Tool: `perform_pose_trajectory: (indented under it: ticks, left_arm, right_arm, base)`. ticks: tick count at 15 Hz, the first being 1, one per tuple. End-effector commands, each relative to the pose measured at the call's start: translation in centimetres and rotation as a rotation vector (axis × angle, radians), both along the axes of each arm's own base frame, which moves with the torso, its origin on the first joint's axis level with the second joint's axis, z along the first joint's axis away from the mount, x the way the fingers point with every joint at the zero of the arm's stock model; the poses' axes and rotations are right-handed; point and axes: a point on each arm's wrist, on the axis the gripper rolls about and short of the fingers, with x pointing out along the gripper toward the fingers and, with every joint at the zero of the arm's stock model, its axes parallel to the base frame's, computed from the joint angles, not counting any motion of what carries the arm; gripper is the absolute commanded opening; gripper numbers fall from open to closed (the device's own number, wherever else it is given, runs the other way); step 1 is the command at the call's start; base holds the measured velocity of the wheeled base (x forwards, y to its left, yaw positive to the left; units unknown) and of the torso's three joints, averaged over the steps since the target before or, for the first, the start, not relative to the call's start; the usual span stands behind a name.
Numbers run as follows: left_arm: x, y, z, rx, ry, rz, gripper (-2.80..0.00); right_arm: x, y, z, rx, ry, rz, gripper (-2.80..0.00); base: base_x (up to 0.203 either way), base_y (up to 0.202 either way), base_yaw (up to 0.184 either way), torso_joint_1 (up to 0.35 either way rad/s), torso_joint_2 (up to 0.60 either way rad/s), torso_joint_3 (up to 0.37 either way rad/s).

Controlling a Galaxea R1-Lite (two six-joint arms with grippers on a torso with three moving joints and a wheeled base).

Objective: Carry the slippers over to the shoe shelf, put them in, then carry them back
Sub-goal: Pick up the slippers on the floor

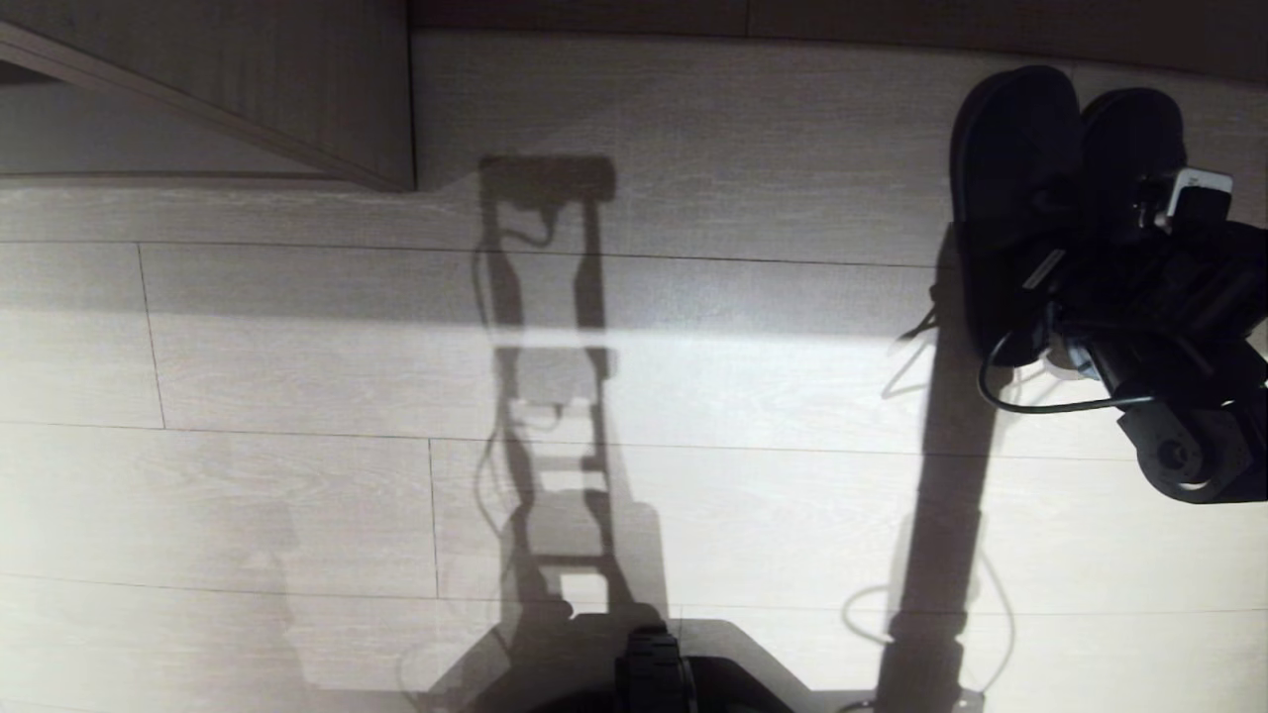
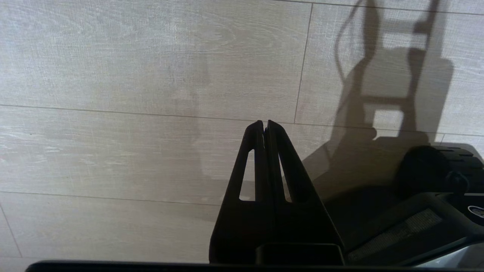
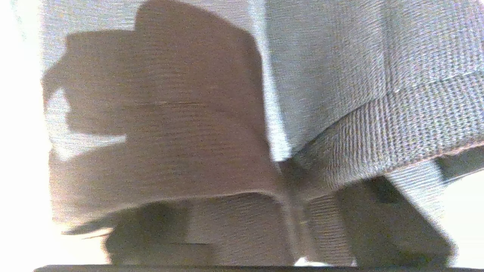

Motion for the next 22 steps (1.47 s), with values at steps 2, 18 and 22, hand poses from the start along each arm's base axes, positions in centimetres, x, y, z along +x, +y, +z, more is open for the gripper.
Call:
perform_pose_trajectory:
  ticks: [2, 18, 22]
  left_arm:
    - [0.0, 0.0, 0.0, -0.001, -0.001, 0.001, -2.8]
    - [0.0, 0.0, 0.0, -0.001, 0.0, 0.001, -2.8]
    - [0.0, 0.0, 0.0, -0.001, 0.0, 0.0, -2.8]
  right_arm:
    - [-0.2, -0.3, 0.0, -0.012, -0.004, 0.025, -2.8]
    - [-4.7, -0.9, 4.2, -0.015, -0.061, -0.002, -2.8]
    - [-8.0, -0.2, 4.4, -0.008, 0.011, 0.008, -2.8]
  base:
    - [0.0, 0.0, 0.0, 0.0, 0.0, 0.0]
    - [0.0, 0.0, 0.0, 0.0, 0.0, 0.0]
    - [0.0, 0.0, 0.0, 0.0, 0.0, 0.0]
